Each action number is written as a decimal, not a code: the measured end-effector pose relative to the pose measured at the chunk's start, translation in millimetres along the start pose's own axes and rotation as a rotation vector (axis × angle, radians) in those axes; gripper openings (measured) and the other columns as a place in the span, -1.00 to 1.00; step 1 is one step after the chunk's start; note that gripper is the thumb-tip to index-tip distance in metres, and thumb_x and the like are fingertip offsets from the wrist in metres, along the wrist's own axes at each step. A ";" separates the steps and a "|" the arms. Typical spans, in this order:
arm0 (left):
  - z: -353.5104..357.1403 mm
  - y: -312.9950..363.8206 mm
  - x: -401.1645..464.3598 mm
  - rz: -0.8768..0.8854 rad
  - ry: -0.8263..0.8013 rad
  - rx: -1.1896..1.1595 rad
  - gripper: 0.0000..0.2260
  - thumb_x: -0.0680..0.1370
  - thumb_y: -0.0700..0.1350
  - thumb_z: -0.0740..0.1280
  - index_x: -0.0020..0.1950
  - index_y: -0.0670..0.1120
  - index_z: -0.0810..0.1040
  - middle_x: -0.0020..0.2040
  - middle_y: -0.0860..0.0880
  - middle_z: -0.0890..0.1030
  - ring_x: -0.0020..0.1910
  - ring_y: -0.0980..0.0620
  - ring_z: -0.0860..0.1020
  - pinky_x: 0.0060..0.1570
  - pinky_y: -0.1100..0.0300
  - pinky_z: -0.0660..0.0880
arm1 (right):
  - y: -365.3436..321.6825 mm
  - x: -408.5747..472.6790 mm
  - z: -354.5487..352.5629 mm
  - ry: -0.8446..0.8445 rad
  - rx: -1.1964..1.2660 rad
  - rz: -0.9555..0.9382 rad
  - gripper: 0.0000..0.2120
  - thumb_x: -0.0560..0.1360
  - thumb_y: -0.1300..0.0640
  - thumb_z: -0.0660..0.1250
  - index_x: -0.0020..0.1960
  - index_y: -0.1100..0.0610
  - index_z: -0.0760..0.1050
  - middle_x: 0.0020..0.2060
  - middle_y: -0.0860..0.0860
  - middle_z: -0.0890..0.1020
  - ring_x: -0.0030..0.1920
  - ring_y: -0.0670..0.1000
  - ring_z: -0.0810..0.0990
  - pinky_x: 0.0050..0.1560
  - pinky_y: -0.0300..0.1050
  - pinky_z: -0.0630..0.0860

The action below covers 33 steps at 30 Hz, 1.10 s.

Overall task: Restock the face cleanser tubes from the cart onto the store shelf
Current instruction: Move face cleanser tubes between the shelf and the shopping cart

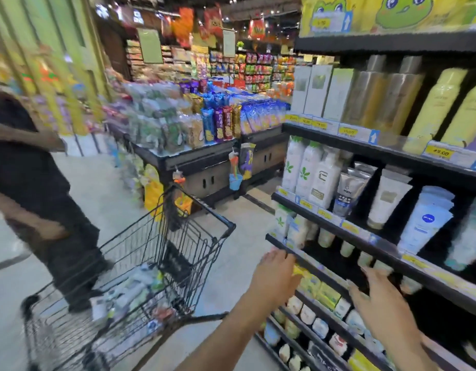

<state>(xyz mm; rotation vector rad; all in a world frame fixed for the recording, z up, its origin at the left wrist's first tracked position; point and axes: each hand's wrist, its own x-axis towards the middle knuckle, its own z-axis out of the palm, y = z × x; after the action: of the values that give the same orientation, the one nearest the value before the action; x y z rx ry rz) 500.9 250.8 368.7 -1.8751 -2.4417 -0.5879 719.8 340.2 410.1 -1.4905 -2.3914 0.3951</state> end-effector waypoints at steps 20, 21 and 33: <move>-48.1 -219.0 -258.0 -0.805 -0.036 -0.031 -0.55 0.64 0.15 0.24 0.44 -0.07 0.41 0.35 -0.11 0.52 0.31 -0.14 0.47 0.27 -0.04 0.46 | -250.6 -58.7 185.7 -0.410 0.070 -0.573 -0.43 0.66 -0.15 0.22 0.58 0.08 0.29 0.53 0.02 0.39 0.51 0.06 0.36 0.43 -0.04 0.37; -48.6 -232.6 -261.6 -0.831 -0.048 -0.034 -0.55 0.65 0.15 0.23 0.44 -0.09 0.40 0.36 -0.12 0.51 0.31 -0.15 0.47 0.26 -0.03 0.46 | -264.2 -57.0 196.3 -0.421 0.057 -0.583 -0.43 0.66 -0.15 0.22 0.58 0.08 0.29 0.53 0.03 0.40 0.51 0.06 0.36 0.43 -0.04 0.37; -41.7 -411.4 -265.6 -0.982 -0.147 -0.099 -0.55 0.66 0.12 0.26 0.47 -0.09 0.39 0.36 -0.14 0.52 0.29 -0.15 0.50 0.24 -0.03 0.48 | -419.8 -16.0 322.7 -0.652 -0.010 -0.559 -0.43 0.65 -0.12 0.26 0.58 0.10 0.31 0.52 0.06 0.41 0.48 0.11 0.41 0.40 0.00 0.41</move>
<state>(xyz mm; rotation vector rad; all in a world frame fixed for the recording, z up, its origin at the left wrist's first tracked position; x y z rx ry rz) 183.2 -96.8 227.9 -0.6074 -3.3789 -0.5689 257.0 122.9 272.0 -0.6789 -3.1553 0.8182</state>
